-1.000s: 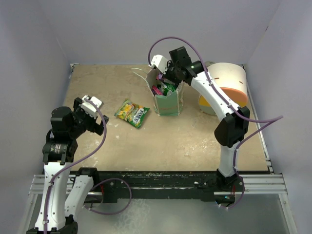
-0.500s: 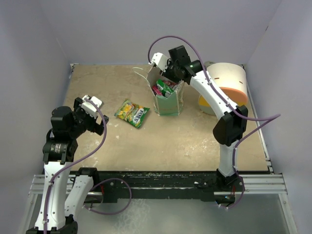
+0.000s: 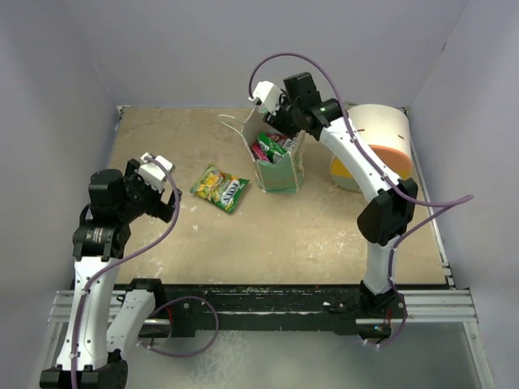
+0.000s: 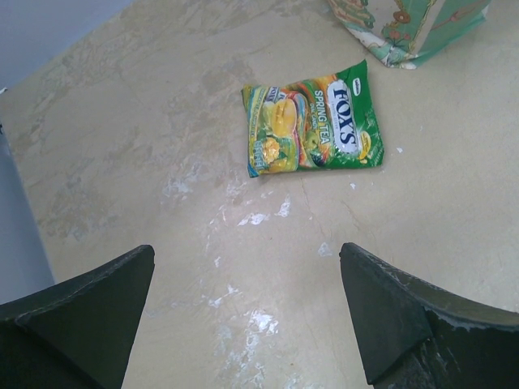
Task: Place the snacks into the paper bag
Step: Place the snack in the paper bag.
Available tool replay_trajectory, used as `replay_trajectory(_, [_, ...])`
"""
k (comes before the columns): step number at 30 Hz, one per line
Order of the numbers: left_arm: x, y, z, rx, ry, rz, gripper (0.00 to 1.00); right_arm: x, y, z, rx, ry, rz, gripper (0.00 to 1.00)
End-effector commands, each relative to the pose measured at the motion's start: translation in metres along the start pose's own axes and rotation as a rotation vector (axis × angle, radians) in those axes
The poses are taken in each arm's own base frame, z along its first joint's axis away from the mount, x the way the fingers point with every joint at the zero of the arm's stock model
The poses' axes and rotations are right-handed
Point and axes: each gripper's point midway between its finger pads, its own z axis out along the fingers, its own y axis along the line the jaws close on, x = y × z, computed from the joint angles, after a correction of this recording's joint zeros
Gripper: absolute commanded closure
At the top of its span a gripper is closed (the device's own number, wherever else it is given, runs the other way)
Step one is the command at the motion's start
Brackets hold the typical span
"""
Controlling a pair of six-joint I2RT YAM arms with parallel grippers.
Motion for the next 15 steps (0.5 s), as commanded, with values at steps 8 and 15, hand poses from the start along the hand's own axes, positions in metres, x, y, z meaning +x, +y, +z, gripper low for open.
replay_trajectory(8, [-0.002, 0.017, 0.007, -0.018, 0.065, 0.071, 0.01, -0.058, -0.024, -0.098, 0.074, -0.309, 0.147, 0.37])
replay_trajectory(15, [0.013, 0.017, 0.026, 0.016, 0.09, 0.101, 0.01, -0.066, -0.013, -0.137, 0.044, -0.42, 0.184, 0.29])
